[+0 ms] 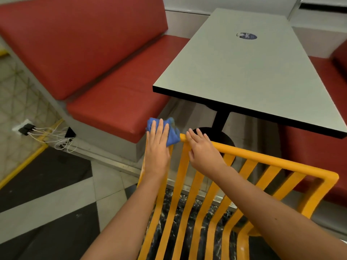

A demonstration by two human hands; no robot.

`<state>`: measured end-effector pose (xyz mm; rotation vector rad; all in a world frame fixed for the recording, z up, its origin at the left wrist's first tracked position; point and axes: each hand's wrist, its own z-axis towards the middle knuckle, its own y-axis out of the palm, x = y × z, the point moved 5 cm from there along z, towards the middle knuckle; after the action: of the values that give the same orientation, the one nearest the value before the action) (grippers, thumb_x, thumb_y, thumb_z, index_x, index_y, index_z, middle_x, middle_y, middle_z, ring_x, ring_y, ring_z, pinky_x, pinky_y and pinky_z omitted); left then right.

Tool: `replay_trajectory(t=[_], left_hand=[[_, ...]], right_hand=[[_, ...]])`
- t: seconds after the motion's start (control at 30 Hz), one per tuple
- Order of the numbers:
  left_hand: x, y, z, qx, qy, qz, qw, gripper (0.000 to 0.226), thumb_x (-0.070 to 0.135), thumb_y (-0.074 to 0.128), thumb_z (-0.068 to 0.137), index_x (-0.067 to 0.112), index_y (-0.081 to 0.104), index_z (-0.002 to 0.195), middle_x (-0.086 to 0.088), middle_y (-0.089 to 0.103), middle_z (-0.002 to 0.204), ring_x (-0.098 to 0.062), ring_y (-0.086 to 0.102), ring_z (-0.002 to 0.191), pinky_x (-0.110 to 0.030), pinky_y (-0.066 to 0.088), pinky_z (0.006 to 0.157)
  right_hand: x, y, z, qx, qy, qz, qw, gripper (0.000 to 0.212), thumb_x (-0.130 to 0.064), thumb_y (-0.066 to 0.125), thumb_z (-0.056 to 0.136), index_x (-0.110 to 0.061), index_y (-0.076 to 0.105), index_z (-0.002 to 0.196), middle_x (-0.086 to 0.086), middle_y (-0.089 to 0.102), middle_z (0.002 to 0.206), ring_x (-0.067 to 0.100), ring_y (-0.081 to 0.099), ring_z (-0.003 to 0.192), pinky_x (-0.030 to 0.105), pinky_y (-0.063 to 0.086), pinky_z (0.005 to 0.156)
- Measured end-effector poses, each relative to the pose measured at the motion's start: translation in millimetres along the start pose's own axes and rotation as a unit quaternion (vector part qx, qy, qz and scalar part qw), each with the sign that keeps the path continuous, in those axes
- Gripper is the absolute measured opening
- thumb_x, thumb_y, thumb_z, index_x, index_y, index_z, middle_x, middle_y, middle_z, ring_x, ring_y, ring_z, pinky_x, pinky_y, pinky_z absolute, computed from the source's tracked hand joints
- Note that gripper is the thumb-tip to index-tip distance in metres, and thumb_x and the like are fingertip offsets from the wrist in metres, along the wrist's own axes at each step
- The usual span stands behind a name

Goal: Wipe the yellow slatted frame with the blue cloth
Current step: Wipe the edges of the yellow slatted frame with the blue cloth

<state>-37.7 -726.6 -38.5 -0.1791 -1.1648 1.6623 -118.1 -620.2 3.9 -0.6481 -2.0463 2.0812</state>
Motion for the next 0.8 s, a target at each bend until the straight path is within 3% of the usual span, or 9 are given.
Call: replay_trajectory(t=[0.1,0.17,0.23,0.4,0.47,0.53,0.6,0.7,0.8], left_hand=[[4.4,2.1,0.7,0.009,-0.042,-0.012,0.999,0.061,-0.007,0.052,0.075,0.000,0.042,0.135,-0.018,0.038,0.144,-0.034,0.022,0.137,-0.051,0.015,0.108],[7.7,1.5,1.1,0.017,-0.058,-0.029,0.998,0.065,-0.014,0.052,0.076,0.000,0.037,0.138,-0.017,0.034,0.147,-0.032,0.017,0.138,-0.050,0.010,0.108],[7.4,-1.5,-0.7,0.021,-0.089,-0.055,0.994,0.069,-0.017,0.052,0.080,0.002,0.028,0.142,-0.011,0.023,0.152,-0.026,0.011,0.141,-0.042,0.008,0.112],[4.9,-10.7,-10.3,-0.016,-0.098,-0.115,0.988,0.067,0.003,0.051,0.090,0.004,0.015,0.146,-0.006,0.005,0.156,-0.022,0.007,0.144,-0.039,0.015,0.117],[-0.1,-16.1,-21.2,-0.025,-0.095,-0.061,0.993,0.071,0.011,0.056,0.090,0.006,0.013,0.147,-0.002,-0.005,0.155,-0.016,-0.002,0.143,-0.026,0.005,0.117],[-7.1,-22.0,-40.0,-0.031,-0.098,-0.026,0.994,0.072,0.023,0.055,0.091,0.009,0.012,0.147,0.000,-0.011,0.154,-0.011,-0.013,0.142,-0.030,-0.002,0.115],[-20.5,-25.5,-68.4,-0.040,-0.136,-0.014,0.990,0.066,0.028,0.049,0.094,0.012,0.011,0.147,0.002,-0.014,0.154,-0.008,-0.017,0.141,-0.036,0.002,0.116],[-41.2,-27.8,-115.8,-0.062,-0.212,-0.013,0.975,0.061,0.029,0.042,0.096,0.014,0.012,0.147,0.003,-0.013,0.155,-0.010,-0.013,0.142,-0.041,0.011,0.117],[-51.0,-27.5,-139.4,-0.090,-0.255,-0.045,0.962,0.061,0.031,0.040,0.097,0.021,0.004,0.145,0.009,-0.011,0.152,-0.007,-0.010,0.141,-0.038,0.012,0.117]], right_hand=[[-2.3,-5.0,9.6,0.027,0.023,0.109,0.993,0.051,-0.021,0.032,0.101,-0.009,0.019,0.149,0.012,0.030,0.153,0.026,0.021,0.143,0.035,0.016,0.117],[-7.6,-11.9,19.3,0.054,0.048,0.215,0.974,0.050,-0.026,0.034,0.101,-0.009,0.025,0.147,0.017,0.053,0.134,0.027,0.048,0.125,0.033,0.036,0.103],[-14.4,-14.4,33.0,0.050,0.065,0.266,0.960,0.053,-0.031,0.039,0.100,-0.009,0.027,0.146,0.017,0.061,0.122,0.026,0.057,0.113,0.031,0.044,0.091],[-25.0,-6.8,62.2,0.027,0.069,0.209,0.975,0.051,-0.017,0.050,0.096,-0.005,0.033,0.143,0.016,0.049,0.137,0.028,0.044,0.127,0.030,0.034,0.103],[-29.9,-7.7,65.7,0.057,0.053,0.198,0.977,0.048,-0.006,0.048,0.094,-0.006,0.037,0.141,0.016,0.050,0.132,0.028,0.046,0.122,0.027,0.034,0.098],[-42.6,-10.8,64.6,0.094,0.007,0.201,0.975,0.052,0.004,0.043,0.091,-0.009,0.039,0.141,0.015,0.049,0.126,0.027,0.048,0.115,0.026,0.036,0.091],[-57.2,-9.8,64.0,0.110,-0.050,0.193,0.974,0.054,0.008,0.041,0.089,-0.013,0.043,0.139,0.015,0.046,0.124,0.029,0.048,0.110,0.029,0.038,0.088],[-72.6,-7.7,62.5,0.131,-0.115,0.127,0.977,0.035,0.002,0.049,0.088,-0.013,0.057,0.119,0.018,0.048,0.122,0.038,0.050,0.100,0.046,0.045,0.083],[-75.0,-0.5,62.7,0.180,-0.163,-0.001,0.970,0.025,0.012,0.060,0.066,-0.005,0.057,0.085,0.020,0.054,0.112,0.037,0.055,0.072,0.037,0.045,0.055]])
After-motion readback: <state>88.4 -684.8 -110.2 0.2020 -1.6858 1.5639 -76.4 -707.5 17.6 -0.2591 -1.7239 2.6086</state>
